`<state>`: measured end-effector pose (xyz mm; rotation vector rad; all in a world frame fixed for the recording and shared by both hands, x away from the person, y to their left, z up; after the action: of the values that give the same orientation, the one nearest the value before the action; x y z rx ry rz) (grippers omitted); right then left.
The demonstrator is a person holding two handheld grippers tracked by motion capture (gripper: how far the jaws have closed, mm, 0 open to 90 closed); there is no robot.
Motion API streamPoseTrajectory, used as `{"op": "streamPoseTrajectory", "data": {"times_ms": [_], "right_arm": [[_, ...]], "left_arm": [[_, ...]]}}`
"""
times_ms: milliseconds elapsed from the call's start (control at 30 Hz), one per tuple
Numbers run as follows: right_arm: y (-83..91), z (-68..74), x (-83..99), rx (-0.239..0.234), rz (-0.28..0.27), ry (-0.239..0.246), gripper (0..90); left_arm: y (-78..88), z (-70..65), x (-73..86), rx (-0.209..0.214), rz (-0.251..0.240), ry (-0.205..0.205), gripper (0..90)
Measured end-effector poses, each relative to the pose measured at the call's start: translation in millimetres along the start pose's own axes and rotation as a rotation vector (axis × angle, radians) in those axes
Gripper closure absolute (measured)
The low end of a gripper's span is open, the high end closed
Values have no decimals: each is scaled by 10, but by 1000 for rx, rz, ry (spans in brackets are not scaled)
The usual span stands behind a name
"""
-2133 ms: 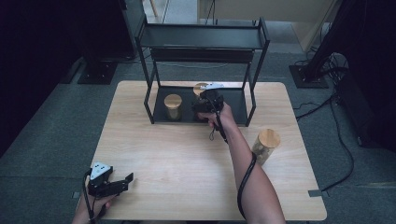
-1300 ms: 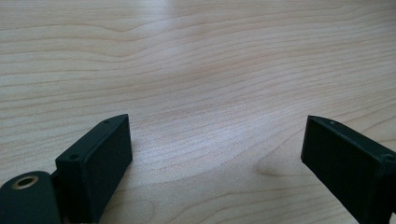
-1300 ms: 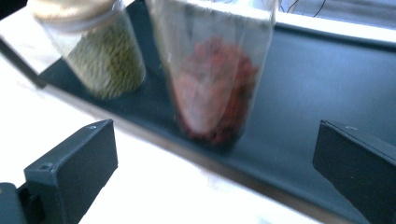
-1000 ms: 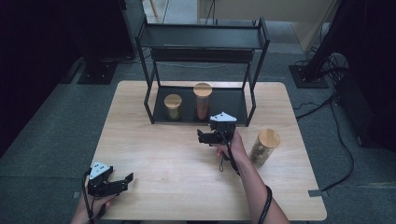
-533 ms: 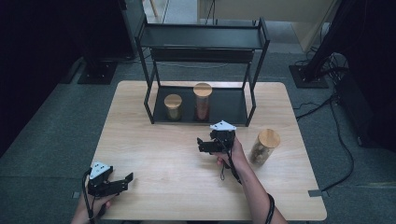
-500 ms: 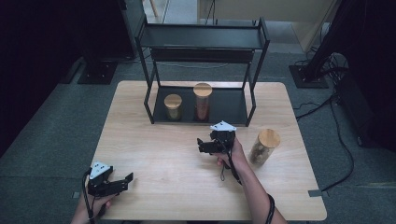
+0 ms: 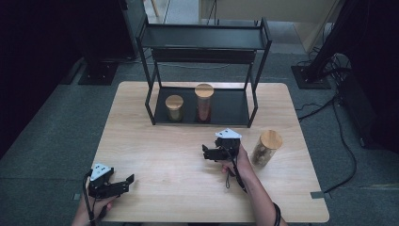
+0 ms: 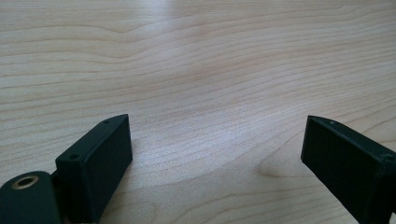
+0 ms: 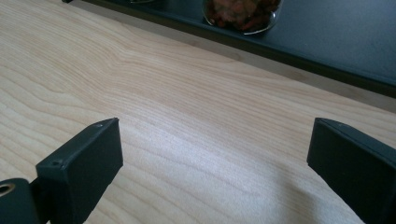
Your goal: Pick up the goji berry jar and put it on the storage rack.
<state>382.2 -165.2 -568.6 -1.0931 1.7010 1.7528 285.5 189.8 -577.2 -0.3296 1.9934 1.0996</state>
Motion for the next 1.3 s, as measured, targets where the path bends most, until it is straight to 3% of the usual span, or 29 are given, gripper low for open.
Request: {"op": "streamPoseTrajectory", "data": {"times_ms": [667, 1300], "right_arm": [[129, -132, 221, 30, 20, -2, 29], [315, -231, 421, 39, 25, 39, 30]], "left_arm": [[8, 10, 1, -9, -5, 9, 91], [4, 7, 2, -13, -3, 4, 91]]}}
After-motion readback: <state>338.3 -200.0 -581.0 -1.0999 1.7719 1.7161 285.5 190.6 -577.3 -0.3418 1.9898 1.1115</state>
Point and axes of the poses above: each handheld gripper's, and its own axes: y roughly backward along the jaws, x roughly out of its underside, z roughly to its left, the point moved 8 cm from there along -y, roughly forward along the jaws, and after that the axes turned 15 degrees about x, right-handed, at the moved point
